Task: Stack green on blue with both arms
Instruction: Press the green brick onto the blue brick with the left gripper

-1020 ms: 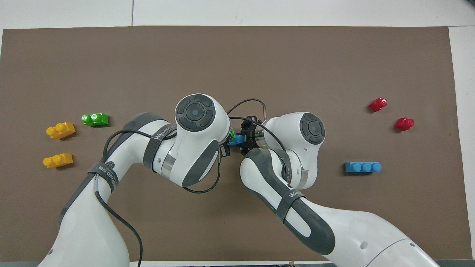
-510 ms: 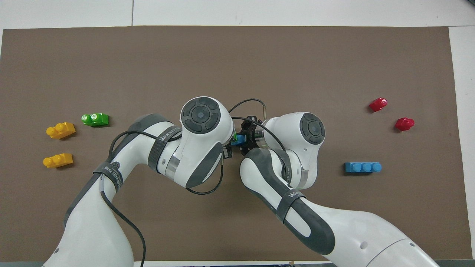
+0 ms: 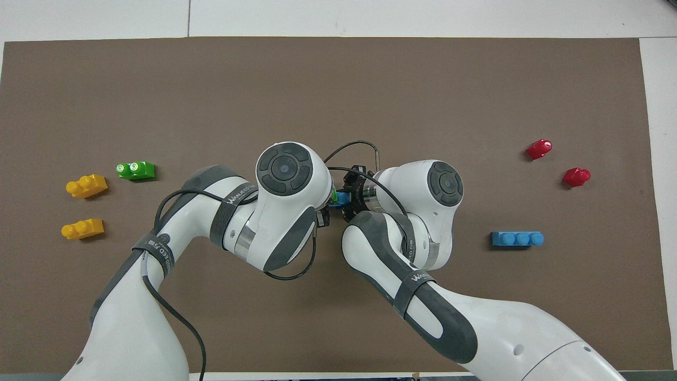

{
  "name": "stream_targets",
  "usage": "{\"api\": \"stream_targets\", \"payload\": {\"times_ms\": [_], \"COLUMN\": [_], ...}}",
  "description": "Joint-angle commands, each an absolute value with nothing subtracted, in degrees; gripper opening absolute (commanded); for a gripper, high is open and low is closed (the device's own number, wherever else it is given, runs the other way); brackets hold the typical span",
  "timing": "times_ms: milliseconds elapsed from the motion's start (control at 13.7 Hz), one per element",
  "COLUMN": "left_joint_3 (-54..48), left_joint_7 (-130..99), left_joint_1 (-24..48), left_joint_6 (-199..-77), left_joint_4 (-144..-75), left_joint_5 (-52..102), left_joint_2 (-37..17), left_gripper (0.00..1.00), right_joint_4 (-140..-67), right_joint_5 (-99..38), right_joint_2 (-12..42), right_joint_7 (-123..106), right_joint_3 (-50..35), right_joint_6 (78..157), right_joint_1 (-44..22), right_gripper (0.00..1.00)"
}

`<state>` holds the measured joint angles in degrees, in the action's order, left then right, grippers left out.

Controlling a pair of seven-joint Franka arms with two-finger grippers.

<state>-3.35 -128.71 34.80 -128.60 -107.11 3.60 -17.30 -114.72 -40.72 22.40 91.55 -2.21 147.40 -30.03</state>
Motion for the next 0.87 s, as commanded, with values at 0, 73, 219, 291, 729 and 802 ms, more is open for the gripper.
{"api": "stream_targets", "payload": {"times_ms": [0,73,219,291,729,802], "left_joint_3": [-2.5,-2.5,-2.5,-2.5,-2.5,-2.5], "left_joint_7": [-126.4,-126.5,-126.5,-126.3,-126.3,-126.2], "left_joint_1": [35.4,35.3,35.6,35.6,35.1,34.9], "left_joint_6": [-131.4,-131.5,-132.4,-132.7,-133.2,-132.7], "left_joint_4": [-110.0,-110.0,-110.5,-110.5,-110.3,-109.6], "left_joint_5": [2.5,2.5,2.5,2.5,2.5,2.5], "left_joint_2": [-17.8,-17.8,-18.0,-18.0,-18.1,-18.3], "left_gripper": [0.00,0.00,0.00,0.00,1.00,1.00], "right_joint_4": [-115.0,-115.0,-115.0,-115.0,-115.0,-115.0], "right_joint_5": [-43.7,-43.7,-43.7,-43.7,-44.3,-44.3], "right_joint_2": [23.3,23.3,23.3,23.3,23.3,23.3], "right_joint_7": [89.0,89.0,89.0,89.0,89.1,89.1], "right_joint_3": [-2.1,-2.1,-2.1,-2.1,-2.1,-2.1], "right_joint_6": [150.7,150.7,150.8,150.8,150.8,150.8], "right_joint_1": [-30.4,-30.4,-30.4,-30.4,-30.4,-30.4], "right_gripper": [0.00,0.00,0.00,0.00,0.00,0.00]}}
